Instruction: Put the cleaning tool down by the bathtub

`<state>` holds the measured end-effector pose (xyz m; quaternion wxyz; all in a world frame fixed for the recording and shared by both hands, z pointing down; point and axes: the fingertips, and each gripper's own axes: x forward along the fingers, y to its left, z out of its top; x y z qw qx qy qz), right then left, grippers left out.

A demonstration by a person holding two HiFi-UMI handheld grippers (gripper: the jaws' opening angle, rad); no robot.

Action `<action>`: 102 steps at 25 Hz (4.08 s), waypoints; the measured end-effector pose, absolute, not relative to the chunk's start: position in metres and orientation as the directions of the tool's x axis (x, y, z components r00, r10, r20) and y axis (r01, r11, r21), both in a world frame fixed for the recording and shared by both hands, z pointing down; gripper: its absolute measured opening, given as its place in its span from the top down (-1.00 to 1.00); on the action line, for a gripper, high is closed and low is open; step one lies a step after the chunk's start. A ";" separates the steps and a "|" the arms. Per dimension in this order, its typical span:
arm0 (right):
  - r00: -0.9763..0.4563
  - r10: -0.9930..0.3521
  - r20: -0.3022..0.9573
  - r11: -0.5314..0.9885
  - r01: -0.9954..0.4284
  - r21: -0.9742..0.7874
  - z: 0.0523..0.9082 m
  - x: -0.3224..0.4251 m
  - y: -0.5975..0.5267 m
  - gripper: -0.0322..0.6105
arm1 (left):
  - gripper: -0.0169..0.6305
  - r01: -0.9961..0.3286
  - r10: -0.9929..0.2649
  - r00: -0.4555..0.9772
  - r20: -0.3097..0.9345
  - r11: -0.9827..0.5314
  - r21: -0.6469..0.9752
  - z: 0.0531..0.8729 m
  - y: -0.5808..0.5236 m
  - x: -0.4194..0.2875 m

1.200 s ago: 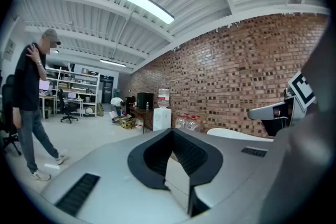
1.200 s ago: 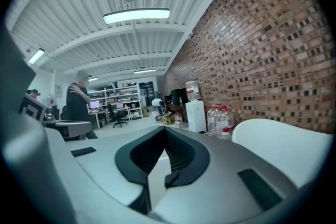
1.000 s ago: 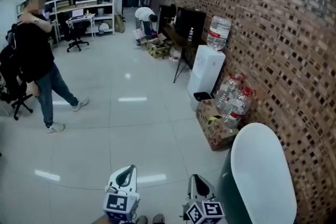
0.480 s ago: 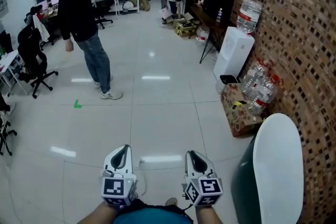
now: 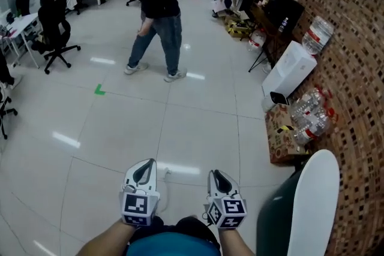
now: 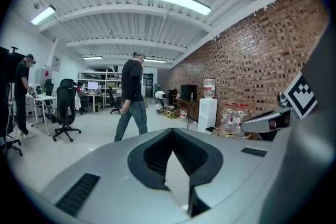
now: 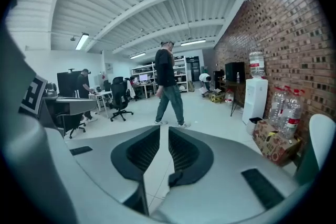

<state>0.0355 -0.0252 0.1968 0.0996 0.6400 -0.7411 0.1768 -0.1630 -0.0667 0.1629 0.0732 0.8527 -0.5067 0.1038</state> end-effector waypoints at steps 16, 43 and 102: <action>-0.291 -0.829 0.477 0.237 -0.956 -0.172 0.391 -0.022 -0.134 0.64 | 0.93 -0.913 -0.874 0.406 0.267 -0.402 0.072 0.332 -0.154 -0.178; -0.344 -0.708 0.617 0.290 -0.938 -0.190 0.841 -0.094 -0.181 0.59 | 0.93 -0.942 -0.827 0.329 0.456 -0.319 0.100 0.785 -0.215 -0.226; -0.241 -0.389 0.889 0.310 -0.943 -0.120 0.824 -0.052 -0.173 0.70 | 0.93 -0.908 -0.803 0.399 0.443 -0.412 0.070 0.660 -0.254 -0.186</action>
